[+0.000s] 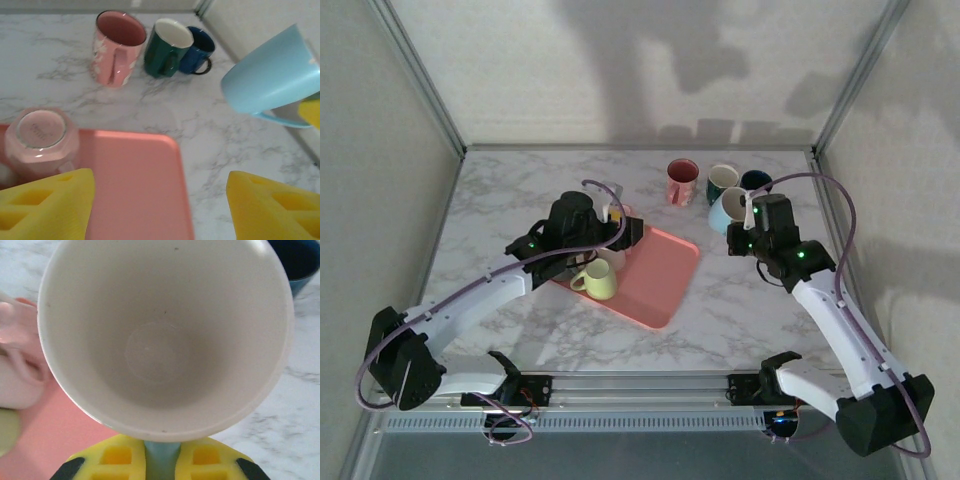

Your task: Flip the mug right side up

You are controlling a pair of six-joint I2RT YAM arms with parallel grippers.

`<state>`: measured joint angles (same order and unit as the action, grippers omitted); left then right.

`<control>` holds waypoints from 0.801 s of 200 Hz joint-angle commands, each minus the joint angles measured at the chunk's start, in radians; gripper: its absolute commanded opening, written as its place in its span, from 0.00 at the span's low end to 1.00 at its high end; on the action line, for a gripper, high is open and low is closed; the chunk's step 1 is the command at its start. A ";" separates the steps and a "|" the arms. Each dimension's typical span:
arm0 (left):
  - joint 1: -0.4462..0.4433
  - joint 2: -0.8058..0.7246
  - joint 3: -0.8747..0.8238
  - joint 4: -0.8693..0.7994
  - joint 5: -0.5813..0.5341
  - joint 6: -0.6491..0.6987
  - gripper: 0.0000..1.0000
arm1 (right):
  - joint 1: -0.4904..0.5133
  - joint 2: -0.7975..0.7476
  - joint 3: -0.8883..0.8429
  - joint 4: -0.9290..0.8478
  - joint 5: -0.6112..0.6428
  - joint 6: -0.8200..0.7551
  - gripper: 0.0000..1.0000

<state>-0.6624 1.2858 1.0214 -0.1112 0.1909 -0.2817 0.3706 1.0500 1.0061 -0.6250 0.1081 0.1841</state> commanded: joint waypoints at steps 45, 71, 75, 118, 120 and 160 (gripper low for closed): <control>-0.024 0.007 -0.008 -0.030 -0.081 0.026 0.71 | -0.003 0.166 -0.025 0.146 0.275 -0.104 0.00; -0.024 0.012 -0.007 -0.033 -0.088 0.033 0.71 | -0.007 0.228 -0.032 0.205 0.261 -0.094 0.00; -0.024 0.012 -0.007 -0.032 -0.089 0.033 0.71 | -0.008 0.239 -0.031 0.211 0.260 -0.093 0.00; -0.025 0.010 -0.027 -0.007 -0.081 0.021 0.72 | -0.034 0.332 -0.027 0.282 0.225 -0.078 0.00; -0.024 0.010 -0.030 -0.004 -0.080 0.020 0.72 | -0.035 0.333 -0.026 0.284 0.222 -0.077 0.00; -0.024 0.013 -0.037 0.001 -0.079 0.013 0.72 | -0.072 0.394 -0.025 0.332 0.188 -0.037 0.00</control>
<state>-0.6792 1.2961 0.9962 -0.1322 0.1253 -0.2653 0.3233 1.4223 0.9646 -0.4076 0.3035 0.1085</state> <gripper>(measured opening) 0.717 0.134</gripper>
